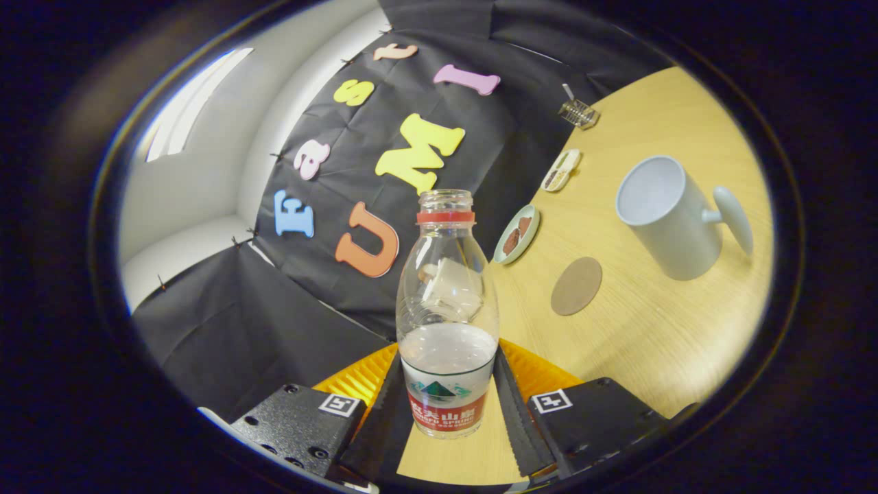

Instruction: Take the bottle from table, then pour the juice into the cup, finally place the bottle on the coaster

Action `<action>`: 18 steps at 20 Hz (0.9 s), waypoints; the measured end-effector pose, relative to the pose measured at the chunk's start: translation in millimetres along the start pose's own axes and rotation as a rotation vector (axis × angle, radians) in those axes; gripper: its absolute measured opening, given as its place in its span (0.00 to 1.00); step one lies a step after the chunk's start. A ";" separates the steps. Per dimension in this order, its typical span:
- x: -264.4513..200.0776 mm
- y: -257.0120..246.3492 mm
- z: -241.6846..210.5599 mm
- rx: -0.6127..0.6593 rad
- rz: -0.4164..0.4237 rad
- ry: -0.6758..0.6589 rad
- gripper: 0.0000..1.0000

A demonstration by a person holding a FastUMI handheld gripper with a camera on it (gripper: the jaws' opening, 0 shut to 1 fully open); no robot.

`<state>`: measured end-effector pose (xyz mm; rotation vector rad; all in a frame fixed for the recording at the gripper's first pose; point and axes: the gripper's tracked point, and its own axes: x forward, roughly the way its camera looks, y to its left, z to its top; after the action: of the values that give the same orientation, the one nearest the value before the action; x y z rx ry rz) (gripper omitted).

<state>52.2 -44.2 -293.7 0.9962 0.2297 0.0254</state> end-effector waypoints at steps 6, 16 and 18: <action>-7.5 -12.2 13.5 0.193 -0.002 -0.047 0.76; -11.4 -25.0 35.8 0.480 -0.045 -0.093 0.76; -11.4 -22.5 34.0 0.513 -0.058 -0.079 0.76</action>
<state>46.1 -86.1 -292.7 1.4969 0.1959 -0.1317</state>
